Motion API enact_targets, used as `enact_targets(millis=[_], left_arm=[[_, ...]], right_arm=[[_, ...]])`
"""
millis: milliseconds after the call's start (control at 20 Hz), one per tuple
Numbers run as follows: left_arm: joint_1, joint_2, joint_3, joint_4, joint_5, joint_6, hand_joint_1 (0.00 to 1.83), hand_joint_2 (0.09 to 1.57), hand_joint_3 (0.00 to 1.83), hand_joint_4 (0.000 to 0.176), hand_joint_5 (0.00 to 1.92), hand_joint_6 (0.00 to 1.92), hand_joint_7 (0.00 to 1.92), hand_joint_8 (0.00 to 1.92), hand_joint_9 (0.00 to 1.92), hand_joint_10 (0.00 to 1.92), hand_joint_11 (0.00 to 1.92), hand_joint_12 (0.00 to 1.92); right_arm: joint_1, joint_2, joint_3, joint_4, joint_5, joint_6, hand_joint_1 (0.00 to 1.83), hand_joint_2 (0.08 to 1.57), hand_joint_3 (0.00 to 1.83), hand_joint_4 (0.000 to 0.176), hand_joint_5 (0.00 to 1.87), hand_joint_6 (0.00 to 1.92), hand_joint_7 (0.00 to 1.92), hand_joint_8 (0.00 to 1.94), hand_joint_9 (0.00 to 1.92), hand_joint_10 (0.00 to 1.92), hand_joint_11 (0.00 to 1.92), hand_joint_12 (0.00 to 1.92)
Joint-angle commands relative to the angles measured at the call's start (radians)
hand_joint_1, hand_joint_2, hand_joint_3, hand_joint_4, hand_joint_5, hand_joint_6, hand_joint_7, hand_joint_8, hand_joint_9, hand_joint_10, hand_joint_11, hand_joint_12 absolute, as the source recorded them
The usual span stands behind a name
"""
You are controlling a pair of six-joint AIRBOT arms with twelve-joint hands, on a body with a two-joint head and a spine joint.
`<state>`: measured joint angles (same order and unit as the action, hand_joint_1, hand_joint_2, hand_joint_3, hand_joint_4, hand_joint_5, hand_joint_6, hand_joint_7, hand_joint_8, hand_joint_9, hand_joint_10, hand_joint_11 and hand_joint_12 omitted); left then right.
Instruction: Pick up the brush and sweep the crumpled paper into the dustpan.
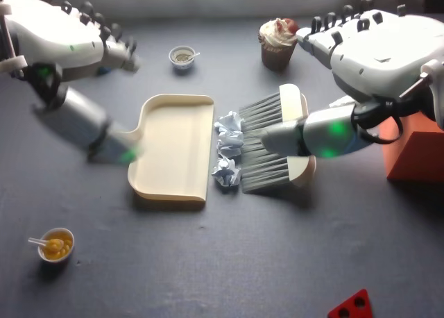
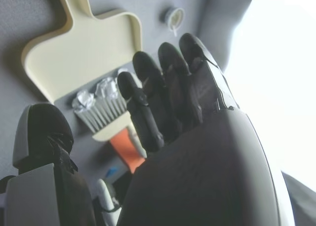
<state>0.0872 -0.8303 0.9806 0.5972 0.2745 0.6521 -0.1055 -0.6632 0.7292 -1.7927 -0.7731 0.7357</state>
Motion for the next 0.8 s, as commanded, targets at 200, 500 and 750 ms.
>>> enact_targets(millis=[200, 500, 750], left_arm=[[-0.028, 0.008, 0.014, 0.020, -0.084, -0.005, 0.00, 0.83, 0.00, 0.000, 0.10, 0.00, 0.13, 0.00, 0.12, 0.00, 0.03, 0.13], [-0.050, 0.008, 0.011, 0.020, -0.070, 0.052, 0.00, 0.80, 0.00, 0.000, 0.11, 0.01, 0.13, 0.01, 0.12, 0.01, 0.04, 0.13], [0.001, 0.008, 0.021, 0.213, -0.115, -0.125, 0.28, 0.84, 0.00, 0.000, 0.03, 0.00, 0.07, 0.00, 0.08, 0.00, 0.04, 0.11]], right_arm=[[0.015, 0.015, -0.014, -0.069, -0.074, -0.015, 0.00, 0.82, 0.01, 0.000, 0.05, 0.00, 0.06, 0.00, 0.07, 0.00, 0.06, 0.10], [0.016, 0.021, -0.018, -0.048, -0.115, -0.066, 0.00, 0.84, 0.01, 0.000, 0.05, 0.01, 0.08, 0.01, 0.08, 0.01, 0.05, 0.08], [0.007, 0.020, -0.036, -0.061, -0.115, -0.098, 0.00, 0.83, 0.00, 0.000, 0.05, 0.00, 0.06, 0.00, 0.06, 0.00, 0.05, 0.06]])
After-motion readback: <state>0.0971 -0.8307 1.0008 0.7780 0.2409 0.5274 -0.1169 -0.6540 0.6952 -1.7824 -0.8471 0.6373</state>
